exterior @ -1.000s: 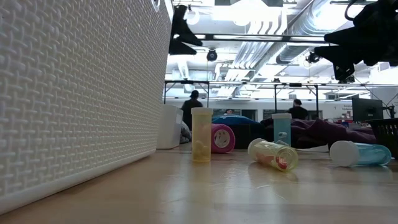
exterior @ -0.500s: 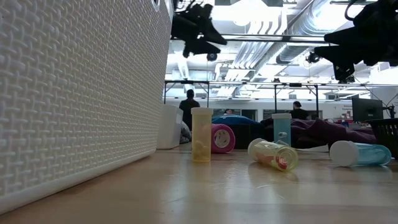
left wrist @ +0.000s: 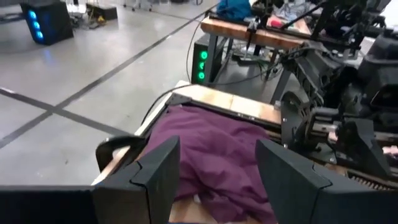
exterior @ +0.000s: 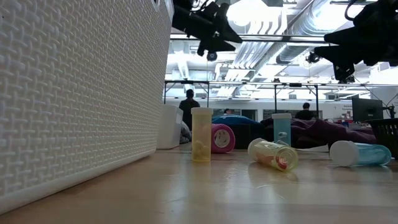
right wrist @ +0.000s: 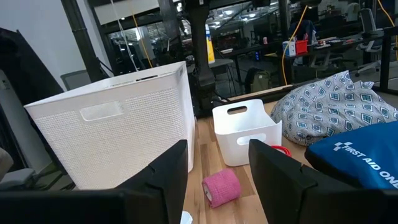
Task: Pick & place medical supplies in basket/bin
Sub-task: Put the red bandage into the white bin
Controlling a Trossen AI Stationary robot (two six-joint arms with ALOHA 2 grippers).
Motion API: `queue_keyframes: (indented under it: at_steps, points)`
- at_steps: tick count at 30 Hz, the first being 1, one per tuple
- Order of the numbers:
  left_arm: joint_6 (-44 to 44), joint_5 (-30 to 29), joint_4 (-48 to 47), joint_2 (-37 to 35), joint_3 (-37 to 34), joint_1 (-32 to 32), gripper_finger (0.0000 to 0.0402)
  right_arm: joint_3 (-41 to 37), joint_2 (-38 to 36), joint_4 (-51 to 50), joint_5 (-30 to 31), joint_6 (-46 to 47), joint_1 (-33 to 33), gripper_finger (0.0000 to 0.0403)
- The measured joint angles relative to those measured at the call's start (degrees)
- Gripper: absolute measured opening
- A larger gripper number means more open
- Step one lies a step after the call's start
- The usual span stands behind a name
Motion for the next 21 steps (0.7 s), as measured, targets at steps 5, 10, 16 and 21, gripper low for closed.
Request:
queue_keyframes:
  at_steps: [5,10,16,21]
  points:
    - [0.0,0.0,-1.3,0.1,0.0,0.0,0.0202,0.0,0.0,0.0,0.0,0.0,0.0,0.0158]
    - [0.0,0.0,-4.4,0.1,0.0,0.0,0.0202,0.0,0.0,0.0,0.0,0.0,0.0,0.0158]
    - [1.7,0.0,-12.3,0.1,0.0,0.0,0.0202,0.0,0.0,0.0,0.0,0.0,0.0,0.0158]
    - [3.0,0.0,-20.8,0.1,0.0,-0.3,0.0202,0.0,0.0,0.0,0.0,0.0,0.0,0.0158]
